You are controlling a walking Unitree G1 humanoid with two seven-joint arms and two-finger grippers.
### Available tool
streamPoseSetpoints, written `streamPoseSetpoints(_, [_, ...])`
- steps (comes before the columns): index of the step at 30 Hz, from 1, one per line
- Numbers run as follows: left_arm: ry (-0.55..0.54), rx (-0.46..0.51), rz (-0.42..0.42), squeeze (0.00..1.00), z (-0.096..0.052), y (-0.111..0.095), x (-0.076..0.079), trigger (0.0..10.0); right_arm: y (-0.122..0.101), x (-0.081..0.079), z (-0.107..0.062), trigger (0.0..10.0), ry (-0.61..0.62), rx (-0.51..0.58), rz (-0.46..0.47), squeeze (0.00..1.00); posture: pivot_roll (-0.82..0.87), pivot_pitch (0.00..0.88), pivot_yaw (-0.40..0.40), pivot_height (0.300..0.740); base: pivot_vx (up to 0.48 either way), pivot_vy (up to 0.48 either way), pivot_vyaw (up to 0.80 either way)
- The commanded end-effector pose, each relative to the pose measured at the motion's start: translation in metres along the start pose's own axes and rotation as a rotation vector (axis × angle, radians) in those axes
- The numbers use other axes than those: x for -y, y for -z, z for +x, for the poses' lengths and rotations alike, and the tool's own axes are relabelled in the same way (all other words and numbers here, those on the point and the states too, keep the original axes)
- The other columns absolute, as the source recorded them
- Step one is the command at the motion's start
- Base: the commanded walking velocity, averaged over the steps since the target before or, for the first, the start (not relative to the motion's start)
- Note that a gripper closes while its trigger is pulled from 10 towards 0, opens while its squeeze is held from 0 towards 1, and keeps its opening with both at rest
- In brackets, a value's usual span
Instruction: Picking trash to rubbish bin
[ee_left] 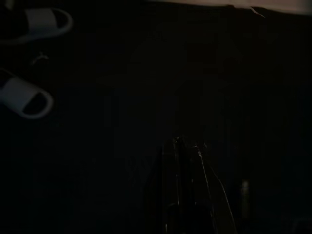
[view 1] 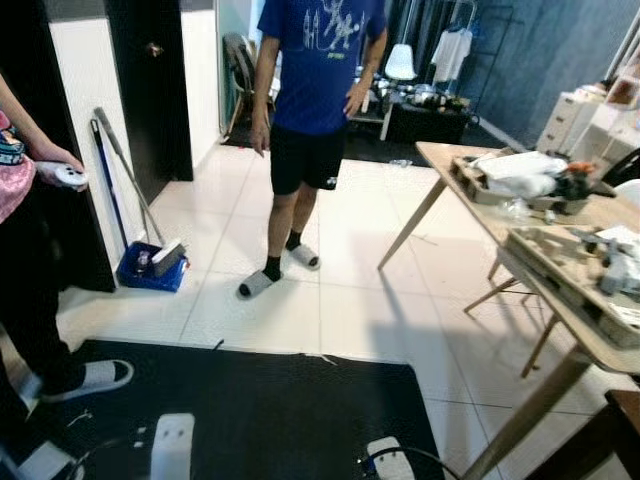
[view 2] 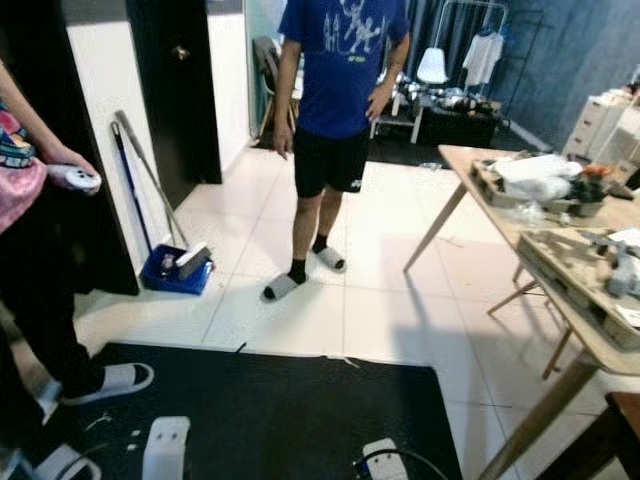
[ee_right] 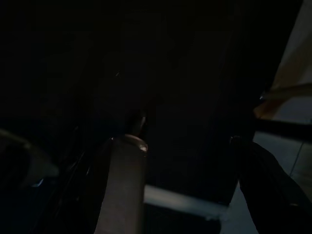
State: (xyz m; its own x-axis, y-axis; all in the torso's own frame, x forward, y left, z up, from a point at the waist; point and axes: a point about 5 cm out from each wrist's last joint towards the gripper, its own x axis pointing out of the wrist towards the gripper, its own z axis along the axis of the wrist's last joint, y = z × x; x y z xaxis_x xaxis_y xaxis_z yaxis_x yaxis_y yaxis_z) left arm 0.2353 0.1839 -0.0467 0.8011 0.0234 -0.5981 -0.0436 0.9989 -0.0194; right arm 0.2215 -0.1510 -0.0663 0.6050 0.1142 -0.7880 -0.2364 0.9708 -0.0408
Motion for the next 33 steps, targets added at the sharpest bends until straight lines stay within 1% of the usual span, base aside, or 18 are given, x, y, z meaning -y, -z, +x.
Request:
streamPoseSetpoints(1, [0.01, -0.01, 0.006, 0.0, -0.0005, 0.0031, 0.0039, 10.0, 0.003, 0.0033, -0.0008, 10.0, 0.008, -0.006, -0.001, 0.0, 0.04, 0.025, -0.066, 0.74, 0.416, 0.0, 0.0])
streamPoseSetpoints(14, [0.009, -0.01, 0.004, 0.0, -0.0009, 0.004, 0.0045, 10.0, 0.0036, 0.0036, -0.0012, 10.0, 0.002, -0.001, -0.014, 0.0, 0.04, 0.018, -0.07, 0.74, 0.414, 0.0, 0.0])
streamPoseSetpoints(19, [0.006, -0.011, 0.002, 0.0, -0.0012, 0.0047, 0.0039, 10.0, 0.0038, 0.0019, -0.0009, 10.0, -0.007, -0.004, -0.004, 0.0, 0.05, 0.021, -0.073, 0.74, 0.413, 0.0, 0.0])
streamPoseSetpoints(22, [0.004, -0.011, 0.001, 0.0, -0.0014, 0.0049, 0.0031, 10.0, 0.0036, 0.0012, -0.0008, 10.0, -0.011, -0.006, -0.011, 0.0, 0.05, 0.022, -0.073, 0.74, 0.416, 0.0, -0.59])
streamPoseSetpoints(33, [0.0, -0.007, 0.003, 0.0, -0.001, 0.0032, 0.0008, 10.0, 0.0044, 0.0019, -0.001, 10.0, -0.005, -0.003, 0.012, 0.0, 0.05, 0.03, -0.068, 0.74, 0.412, 0.0, -0.8])
